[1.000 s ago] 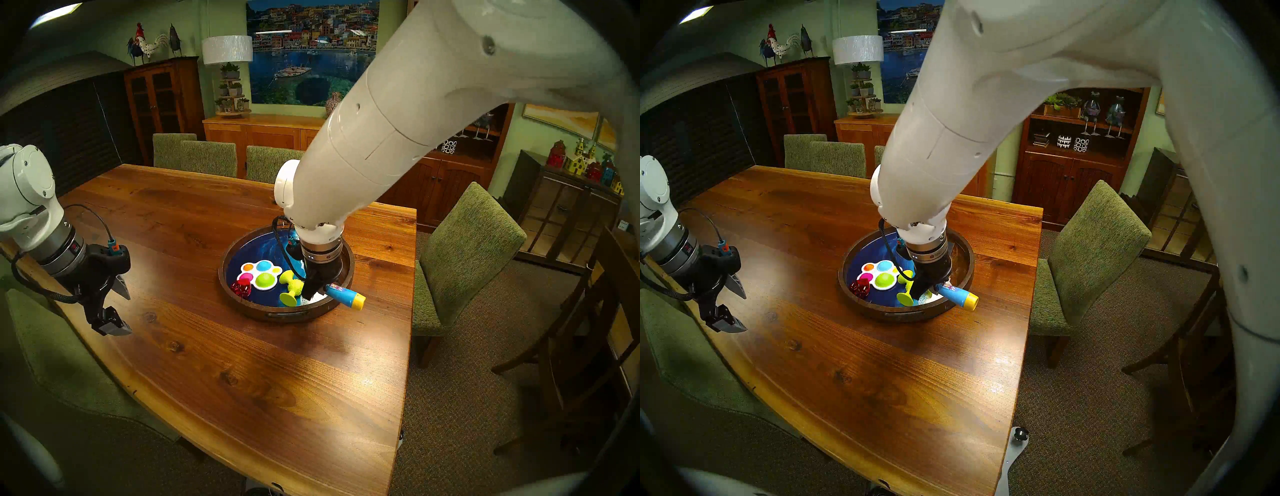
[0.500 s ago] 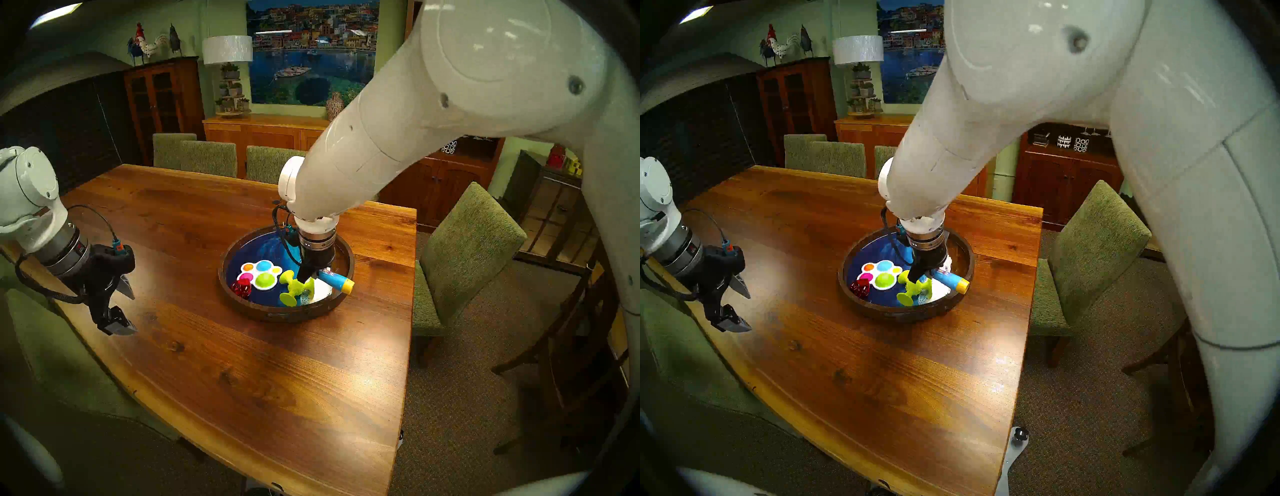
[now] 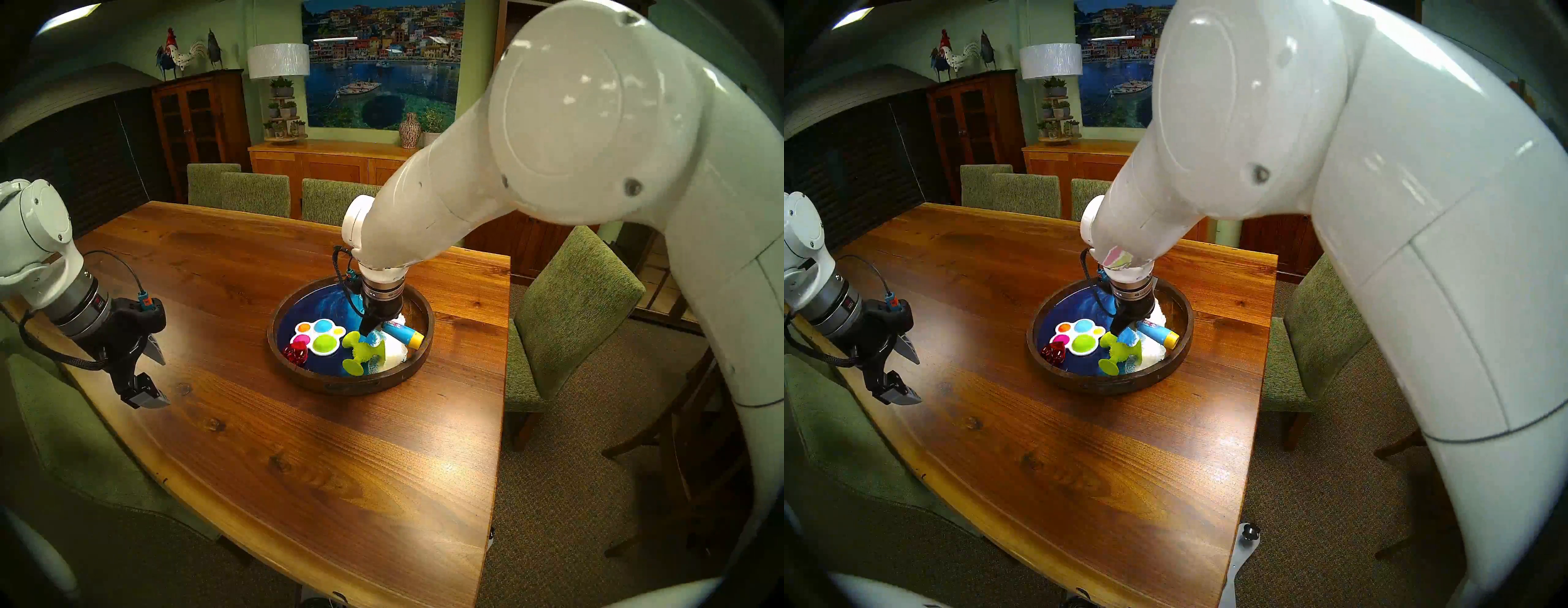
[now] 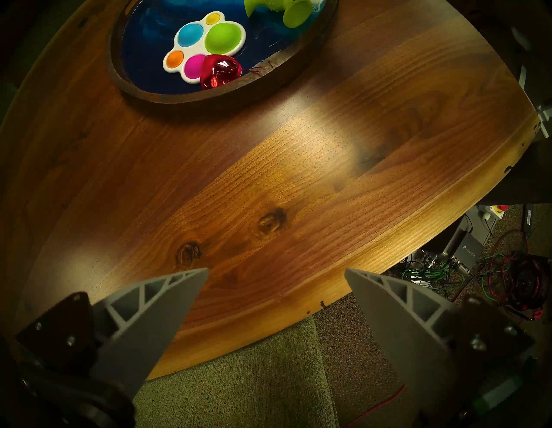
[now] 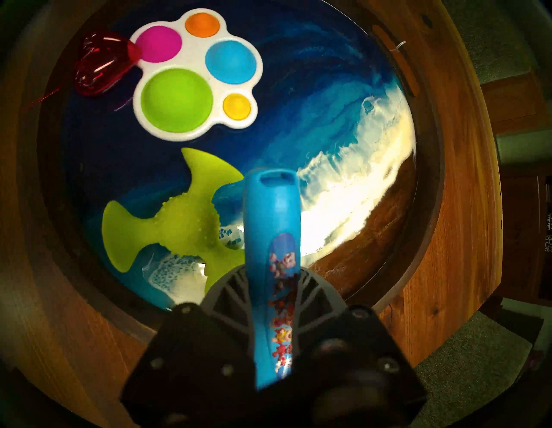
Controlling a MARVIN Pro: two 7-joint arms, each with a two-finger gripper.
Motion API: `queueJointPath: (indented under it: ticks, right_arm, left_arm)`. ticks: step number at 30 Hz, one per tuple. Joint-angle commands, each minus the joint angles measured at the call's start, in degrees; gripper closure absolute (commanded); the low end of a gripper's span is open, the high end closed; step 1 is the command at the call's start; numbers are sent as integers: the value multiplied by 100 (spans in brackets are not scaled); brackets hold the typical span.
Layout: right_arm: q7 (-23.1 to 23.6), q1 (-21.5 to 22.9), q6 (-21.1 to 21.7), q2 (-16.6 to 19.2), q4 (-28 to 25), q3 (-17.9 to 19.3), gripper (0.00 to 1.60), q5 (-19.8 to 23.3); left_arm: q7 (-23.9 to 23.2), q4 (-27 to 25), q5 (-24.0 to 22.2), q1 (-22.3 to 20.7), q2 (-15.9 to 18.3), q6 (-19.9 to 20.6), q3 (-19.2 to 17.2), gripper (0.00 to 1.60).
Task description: Put toys in center tray
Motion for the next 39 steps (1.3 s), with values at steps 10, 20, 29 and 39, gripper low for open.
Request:
queueJointPath:
  ticks: [10, 20, 29, 39]
  right_arm:
    - [55, -941, 50, -93, 1324, -340, 99, -199]
    - [315, -1322, 298, -79, 2076, -576, 0, -323]
    - [725, -1388, 687, -95, 2553, -760, 0, -464]
    - [1652, -1151, 1378, -133, 2969, -986, 0, -702]
  left_arm:
    - [13, 92, -50, -99, -26, -3, -117, 0]
    - [0, 116, -85, -102, -30, -9, -131, 0]
    - [-58, 113, -85, -110, -44, -28, -174, 0]
    - [-153, 87, -54, -58, -31, -53, -305, 0]
